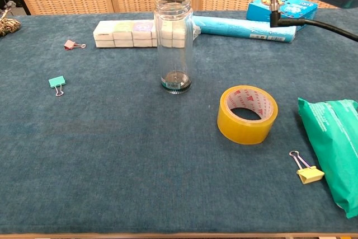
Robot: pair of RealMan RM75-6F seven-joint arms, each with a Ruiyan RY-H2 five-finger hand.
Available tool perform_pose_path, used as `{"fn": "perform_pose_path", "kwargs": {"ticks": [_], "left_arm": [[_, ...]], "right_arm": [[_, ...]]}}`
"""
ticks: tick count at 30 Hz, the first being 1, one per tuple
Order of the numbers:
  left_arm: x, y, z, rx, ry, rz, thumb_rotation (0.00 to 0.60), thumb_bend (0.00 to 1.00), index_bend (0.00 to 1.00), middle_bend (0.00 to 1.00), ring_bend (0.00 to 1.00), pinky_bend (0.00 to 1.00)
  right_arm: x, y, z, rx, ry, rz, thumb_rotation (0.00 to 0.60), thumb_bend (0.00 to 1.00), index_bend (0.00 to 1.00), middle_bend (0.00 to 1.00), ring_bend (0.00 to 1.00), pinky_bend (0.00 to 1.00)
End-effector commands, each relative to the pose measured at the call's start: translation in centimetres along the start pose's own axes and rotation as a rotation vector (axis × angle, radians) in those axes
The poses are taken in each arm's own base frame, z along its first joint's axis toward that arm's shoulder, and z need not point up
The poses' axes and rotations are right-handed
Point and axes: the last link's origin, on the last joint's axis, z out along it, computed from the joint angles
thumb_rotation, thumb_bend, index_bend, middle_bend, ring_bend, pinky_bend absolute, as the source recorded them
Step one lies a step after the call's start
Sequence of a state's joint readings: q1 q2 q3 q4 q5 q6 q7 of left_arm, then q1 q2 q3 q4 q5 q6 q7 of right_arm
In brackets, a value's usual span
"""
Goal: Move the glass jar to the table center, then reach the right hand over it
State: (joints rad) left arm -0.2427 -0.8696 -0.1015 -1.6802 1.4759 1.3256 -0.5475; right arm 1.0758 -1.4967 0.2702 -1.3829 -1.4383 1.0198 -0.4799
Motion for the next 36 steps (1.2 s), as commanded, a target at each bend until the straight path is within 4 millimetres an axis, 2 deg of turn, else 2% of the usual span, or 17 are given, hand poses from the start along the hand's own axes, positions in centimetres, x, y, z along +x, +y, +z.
{"fn": "perform_pose_path", "kwargs": {"ticks": [1,5,14,19,22,25,27,29,32,34,36], "left_arm": [[0.0,0.0,0.0,-0.001,-0.001,-0.001,0.6,0.28,0.0,0.0,0.0,0.0],[0.0,0.0,0.0,-0.002,-0.002,-0.002,0.6,0.28,0.0,0.0,0.0,0.0],[0.1,0.0,0.0,-0.004,-0.003,-0.006,0.6,0.28,0.0,0.0,0.0,0.0],[0.1,-0.1,0.0,-0.004,-0.004,-0.006,0.6,0.28,0.0,0.0,0.0,0.0],[0.1,-0.1,-0.1,-0.003,-0.004,-0.003,0.6,0.28,0.0,0.0,0.0,0.0],[0.0,-0.1,-0.3,0.001,-0.006,0.006,0.6,0.28,0.0,0.0,0.0,0.0],[-0.2,-0.1,-0.5,0.005,-0.008,0.012,0.6,0.28,0.0,0.0,0.0,0.0],[-0.4,-0.2,-0.8,0.011,-0.01,0.019,0.6,0.28,0.0,0.0,0.0,0.0],[-0.7,-0.3,-1.3,0.028,-0.007,0.031,0.6,0.28,0.0,0.0,0.0,0.0],[-0.7,-0.4,-1.6,0.038,0.008,0.069,0.6,0.28,0.0,0.0,0.0,0.0],[-0.9,-0.3,-2.2,0.049,0.026,0.096,0.6,0.28,0.0,0.0,0.0,0.0]], "right_arm": [[-0.1,0.0,0.0,0.004,-0.004,-0.003,0.6,0.53,0.45,0.0,0.0,0.0],[-0.1,0.0,0.0,0.009,-0.004,-0.004,0.6,0.53,0.4,0.0,0.0,0.0],[0.1,0.1,0.0,0.011,0.003,-0.013,0.6,0.53,0.4,0.0,0.0,0.0],[1.0,1.1,-0.5,-0.004,0.026,-0.025,0.6,0.53,0.39,0.0,0.0,0.0],[1.5,2.4,-1.5,-0.028,0.037,-0.032,0.6,0.53,0.37,0.0,0.0,0.0],[1.6,4.3,-3.4,-0.07,0.04,-0.029,0.6,0.53,0.32,0.0,0.0,0.0],[1.5,5.9,-4.9,-0.111,0.037,-0.021,0.6,0.47,0.27,0.0,0.0,0.0],[1.2,7.8,-6.9,-0.172,0.027,-0.013,0.6,0.23,0.2,0.0,0.0,0.0],[0.3,9.8,-10.3,-0.275,-0.025,0.072,0.6,0.01,0.09,0.0,0.0,0.0],[-0.2,10.8,-12.7,-0.348,-0.072,0.125,0.6,0.0,0.02,0.0,0.0,0.0],[-0.7,11.7,-15.6,-0.424,-0.113,0.158,0.6,0.0,0.0,0.0,0.0,0.0]]}}
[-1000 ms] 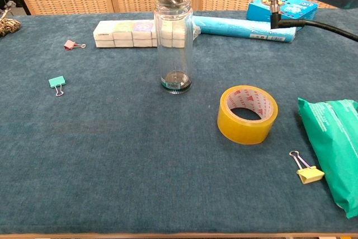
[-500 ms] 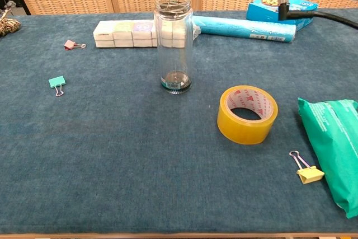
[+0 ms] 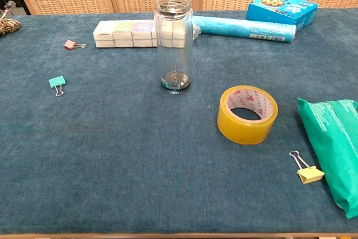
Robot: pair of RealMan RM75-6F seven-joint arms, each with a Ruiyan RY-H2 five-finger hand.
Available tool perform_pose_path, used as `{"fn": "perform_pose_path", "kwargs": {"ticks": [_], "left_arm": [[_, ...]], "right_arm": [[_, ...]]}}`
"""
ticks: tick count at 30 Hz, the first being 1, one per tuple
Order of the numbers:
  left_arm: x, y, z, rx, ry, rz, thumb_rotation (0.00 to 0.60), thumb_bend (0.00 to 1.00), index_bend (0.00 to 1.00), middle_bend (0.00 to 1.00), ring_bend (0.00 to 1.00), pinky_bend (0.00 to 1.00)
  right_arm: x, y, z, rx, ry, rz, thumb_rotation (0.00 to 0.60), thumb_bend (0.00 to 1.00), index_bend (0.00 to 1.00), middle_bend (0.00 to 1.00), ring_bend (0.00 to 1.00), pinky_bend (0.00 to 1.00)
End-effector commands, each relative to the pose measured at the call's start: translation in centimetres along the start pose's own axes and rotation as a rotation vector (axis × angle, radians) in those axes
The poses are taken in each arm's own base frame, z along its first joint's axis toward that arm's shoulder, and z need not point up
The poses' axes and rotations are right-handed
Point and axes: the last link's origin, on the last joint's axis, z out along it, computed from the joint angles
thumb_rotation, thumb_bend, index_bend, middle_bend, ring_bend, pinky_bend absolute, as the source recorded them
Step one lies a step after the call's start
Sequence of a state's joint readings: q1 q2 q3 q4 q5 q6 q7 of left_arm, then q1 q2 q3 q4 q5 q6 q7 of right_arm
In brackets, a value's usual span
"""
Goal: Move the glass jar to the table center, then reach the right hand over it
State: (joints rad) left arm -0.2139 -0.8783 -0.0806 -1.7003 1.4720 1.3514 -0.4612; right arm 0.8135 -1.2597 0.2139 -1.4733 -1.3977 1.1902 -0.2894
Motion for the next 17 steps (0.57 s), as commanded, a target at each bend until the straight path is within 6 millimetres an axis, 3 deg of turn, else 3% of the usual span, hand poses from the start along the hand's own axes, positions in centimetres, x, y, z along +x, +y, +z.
{"fn": "perform_pose_path", "kwargs": {"ticks": [1,9,13,17], "left_arm": [[-0.4,-0.1,-1.1,0.027,0.028,0.043,0.6,0.28,0.0,0.0,0.0,0.0],[-1.8,-1.8,-3.9,0.113,0.024,0.046,0.6,0.28,0.0,0.0,0.0,0.0],[-2.1,-2.8,-4.6,0.144,0.032,0.036,0.6,0.28,0.0,0.0,0.0,0.0],[-2.1,-2.9,-4.8,0.133,0.039,0.047,0.6,0.28,0.0,0.0,0.0,0.0]], "right_arm": [[-0.7,3.6,-5.0,-0.157,-0.084,0.07,0.6,0.0,0.0,0.0,0.0,0.0],[-2.1,6.6,-15.7,-0.375,-0.133,0.185,0.6,0.0,0.0,0.0,0.0,0.0],[-2.8,6.9,-19.5,-0.418,-0.126,0.193,0.6,0.0,0.0,0.0,0.0,0.0],[-3.5,6.9,-21.8,-0.438,-0.134,0.202,0.6,0.0,0.0,0.0,0.0,0.0]]}}
